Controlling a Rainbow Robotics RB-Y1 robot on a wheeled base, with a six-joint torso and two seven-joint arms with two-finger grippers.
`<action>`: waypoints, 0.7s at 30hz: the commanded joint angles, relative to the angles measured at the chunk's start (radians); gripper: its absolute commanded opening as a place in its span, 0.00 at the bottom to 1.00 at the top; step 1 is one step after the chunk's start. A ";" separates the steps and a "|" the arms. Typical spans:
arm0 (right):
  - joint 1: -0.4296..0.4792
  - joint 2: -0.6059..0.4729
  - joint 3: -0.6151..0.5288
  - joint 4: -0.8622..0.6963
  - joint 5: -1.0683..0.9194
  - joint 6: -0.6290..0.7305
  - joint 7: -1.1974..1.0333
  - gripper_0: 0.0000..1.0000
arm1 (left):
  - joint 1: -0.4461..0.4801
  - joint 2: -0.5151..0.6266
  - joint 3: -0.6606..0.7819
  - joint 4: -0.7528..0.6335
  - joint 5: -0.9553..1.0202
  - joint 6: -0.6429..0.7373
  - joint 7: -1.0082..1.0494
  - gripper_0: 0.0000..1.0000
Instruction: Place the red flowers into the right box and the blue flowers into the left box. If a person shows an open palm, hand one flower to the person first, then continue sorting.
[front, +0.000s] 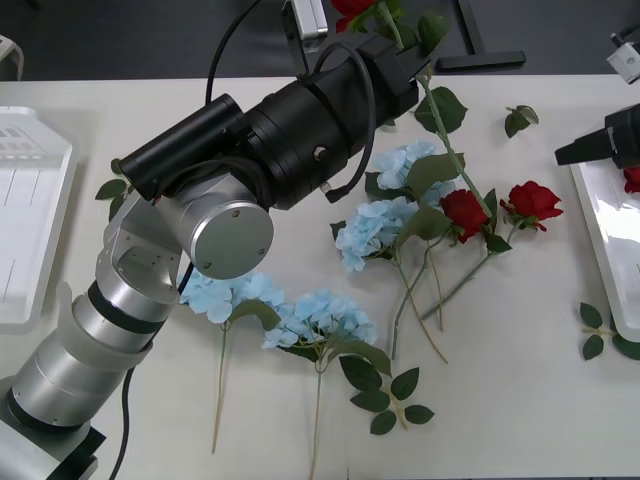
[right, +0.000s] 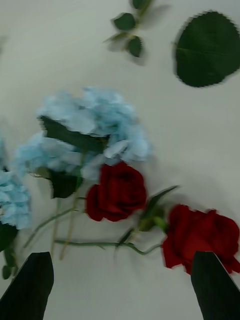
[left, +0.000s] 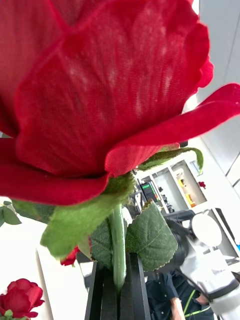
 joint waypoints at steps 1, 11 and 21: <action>0.152 -0.052 -0.042 -0.183 -0.140 0.028 0.116 0.80 | -0.052 -0.045 -0.013 0.002 -0.012 -0.016 -0.062 0.00; 0.244 -0.038 -0.071 -0.324 -0.374 0.074 0.133 0.80 | -0.052 -0.047 -0.013 0.004 -0.012 -0.016 -0.060 0.00; 0.244 0.051 -0.071 -0.416 -0.474 0.074 0.132 0.80 | -0.052 -0.047 -0.013 0.004 -0.012 -0.016 -0.060 0.00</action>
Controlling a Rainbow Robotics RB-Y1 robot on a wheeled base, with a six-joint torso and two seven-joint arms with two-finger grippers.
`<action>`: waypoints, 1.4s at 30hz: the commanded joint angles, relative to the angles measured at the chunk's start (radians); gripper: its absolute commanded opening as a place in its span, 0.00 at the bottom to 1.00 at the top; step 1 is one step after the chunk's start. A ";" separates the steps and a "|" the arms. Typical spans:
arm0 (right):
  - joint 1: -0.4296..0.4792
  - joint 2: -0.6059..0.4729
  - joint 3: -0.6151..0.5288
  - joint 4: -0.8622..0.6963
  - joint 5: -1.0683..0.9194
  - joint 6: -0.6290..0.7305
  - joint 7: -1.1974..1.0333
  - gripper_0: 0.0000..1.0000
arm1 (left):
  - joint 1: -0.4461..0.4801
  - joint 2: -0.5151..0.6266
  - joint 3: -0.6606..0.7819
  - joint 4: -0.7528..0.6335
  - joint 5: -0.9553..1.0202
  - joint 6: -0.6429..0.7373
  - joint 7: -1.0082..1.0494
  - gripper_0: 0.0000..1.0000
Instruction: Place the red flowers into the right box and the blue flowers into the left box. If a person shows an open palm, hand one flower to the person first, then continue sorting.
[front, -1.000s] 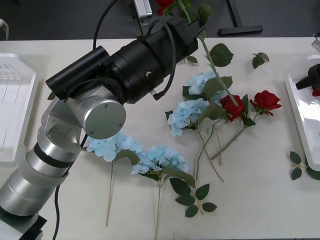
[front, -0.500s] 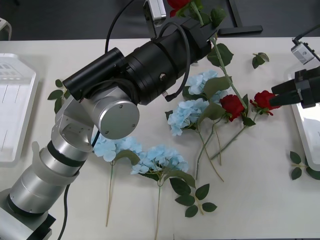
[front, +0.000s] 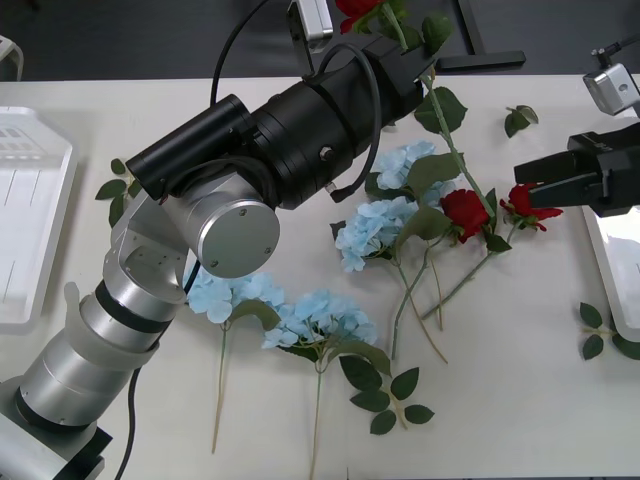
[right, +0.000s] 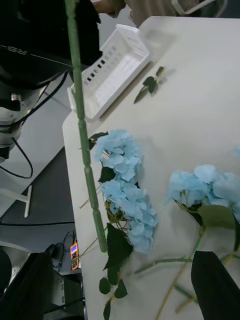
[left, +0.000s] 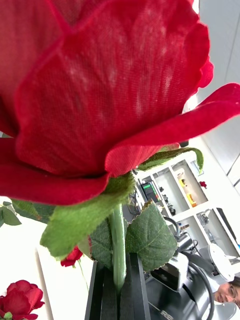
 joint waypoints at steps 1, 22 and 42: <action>-0.007 0.053 -0.031 -0.063 -0.008 0.013 0.007 0.80 | -0.048 -0.028 -0.013 -0.013 -0.010 -0.015 -0.047 0.00; -0.004 0.152 0.011 -0.171 0.107 -0.118 -0.050 0.00 | -0.048 -0.028 -0.013 -0.013 -0.010 -0.015 -0.047 0.00; -0.004 0.146 0.012 -0.171 0.110 -0.113 -0.086 0.00 | -0.048 -0.028 -0.013 -0.013 -0.010 -0.015 -0.047 1.00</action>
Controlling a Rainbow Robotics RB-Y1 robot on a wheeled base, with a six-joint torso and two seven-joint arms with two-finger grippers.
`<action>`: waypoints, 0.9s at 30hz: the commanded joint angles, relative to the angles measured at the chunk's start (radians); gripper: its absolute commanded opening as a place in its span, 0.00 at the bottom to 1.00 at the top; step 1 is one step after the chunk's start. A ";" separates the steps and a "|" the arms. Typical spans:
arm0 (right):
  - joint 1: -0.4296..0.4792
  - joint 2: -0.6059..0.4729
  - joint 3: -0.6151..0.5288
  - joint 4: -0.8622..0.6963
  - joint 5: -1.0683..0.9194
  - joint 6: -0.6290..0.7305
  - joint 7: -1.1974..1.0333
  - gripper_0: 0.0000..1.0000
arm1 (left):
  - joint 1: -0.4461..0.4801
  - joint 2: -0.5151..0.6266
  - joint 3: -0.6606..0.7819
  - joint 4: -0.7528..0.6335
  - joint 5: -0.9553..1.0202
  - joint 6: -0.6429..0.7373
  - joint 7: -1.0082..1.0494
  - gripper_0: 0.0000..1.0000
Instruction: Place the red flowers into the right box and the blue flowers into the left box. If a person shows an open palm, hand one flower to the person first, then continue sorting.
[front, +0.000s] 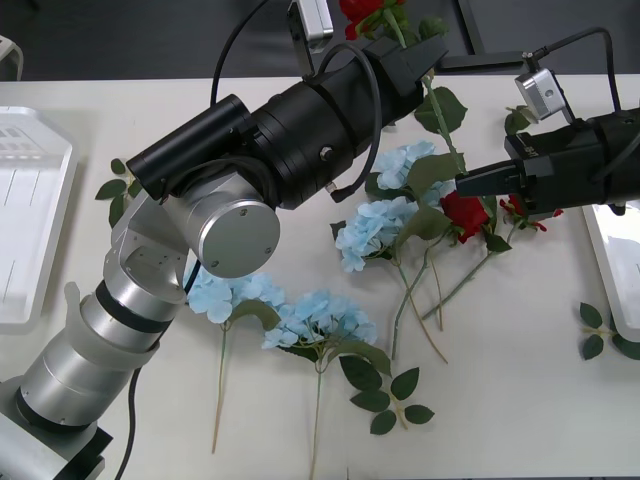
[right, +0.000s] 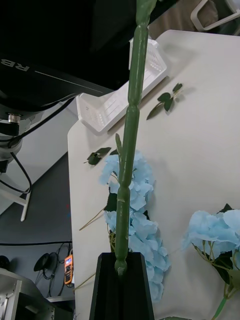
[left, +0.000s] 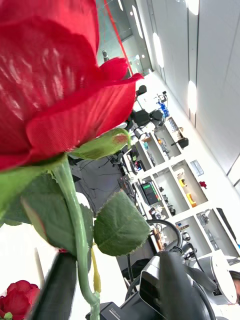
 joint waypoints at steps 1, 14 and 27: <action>-0.004 0.004 0.004 -0.035 0.004 -0.007 -0.036 0.00 | -0.048 -0.028 -0.013 -0.014 -0.009 -0.015 -0.047 1.00; -0.004 -0.021 0.004 -0.035 0.038 -0.010 -0.060 0.00 | -0.048 -0.028 -0.013 -0.014 -0.009 -0.015 -0.047 1.00; -0.006 -0.119 -0.008 0.045 0.233 -0.025 -0.322 0.00 | 0.007 0.164 0.205 -0.224 0.125 0.465 0.134 1.00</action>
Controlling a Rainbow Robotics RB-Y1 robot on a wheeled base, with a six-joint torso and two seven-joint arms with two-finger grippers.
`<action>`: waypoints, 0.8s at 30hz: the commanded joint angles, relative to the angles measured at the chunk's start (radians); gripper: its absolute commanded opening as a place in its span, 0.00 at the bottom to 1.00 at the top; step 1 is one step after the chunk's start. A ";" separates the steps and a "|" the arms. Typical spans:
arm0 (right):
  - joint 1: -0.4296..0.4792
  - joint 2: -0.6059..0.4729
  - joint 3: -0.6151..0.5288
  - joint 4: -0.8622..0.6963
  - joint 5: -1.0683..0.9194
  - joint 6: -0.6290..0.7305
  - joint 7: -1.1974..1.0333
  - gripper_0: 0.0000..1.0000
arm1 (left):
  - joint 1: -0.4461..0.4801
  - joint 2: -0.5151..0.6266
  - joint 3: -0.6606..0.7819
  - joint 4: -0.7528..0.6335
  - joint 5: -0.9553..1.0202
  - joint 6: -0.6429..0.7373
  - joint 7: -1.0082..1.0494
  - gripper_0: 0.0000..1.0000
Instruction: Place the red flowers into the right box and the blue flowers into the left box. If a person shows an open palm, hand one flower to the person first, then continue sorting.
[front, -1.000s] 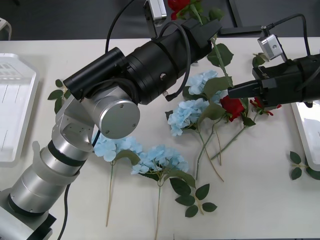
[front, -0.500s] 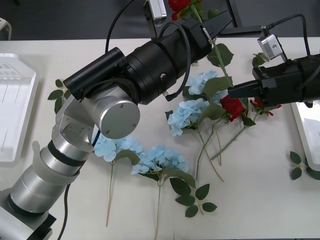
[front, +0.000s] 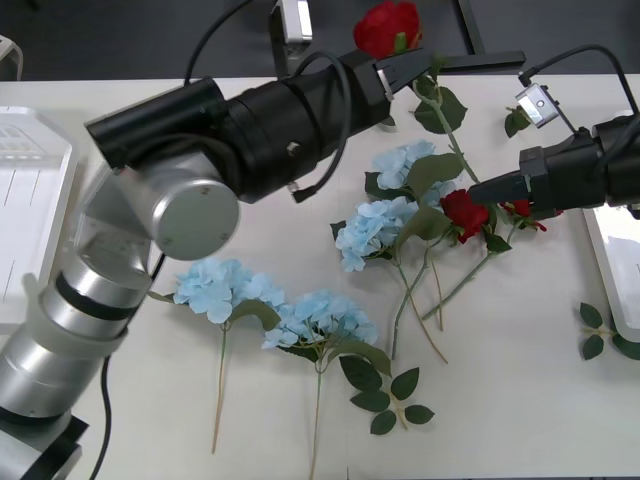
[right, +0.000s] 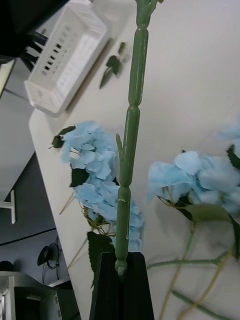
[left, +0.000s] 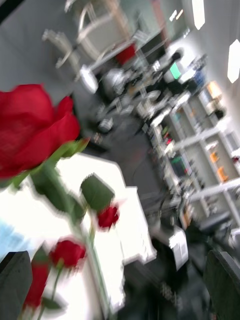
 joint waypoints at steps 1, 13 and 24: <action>-0.006 -0.090 -0.014 0.065 0.065 -0.008 -0.098 0.00 | 0.022 0.100 0.138 -0.180 0.114 0.227 0.109 1.00; -0.006 -0.216 -0.209 0.495 0.263 0.081 -0.104 0.00 | 0.353 0.356 0.354 -0.464 0.465 0.601 0.077 1.00; 0.000 -0.293 -0.249 0.805 0.220 0.102 0.080 0.00 | 0.524 0.414 0.479 -0.508 0.364 0.902 -0.086 1.00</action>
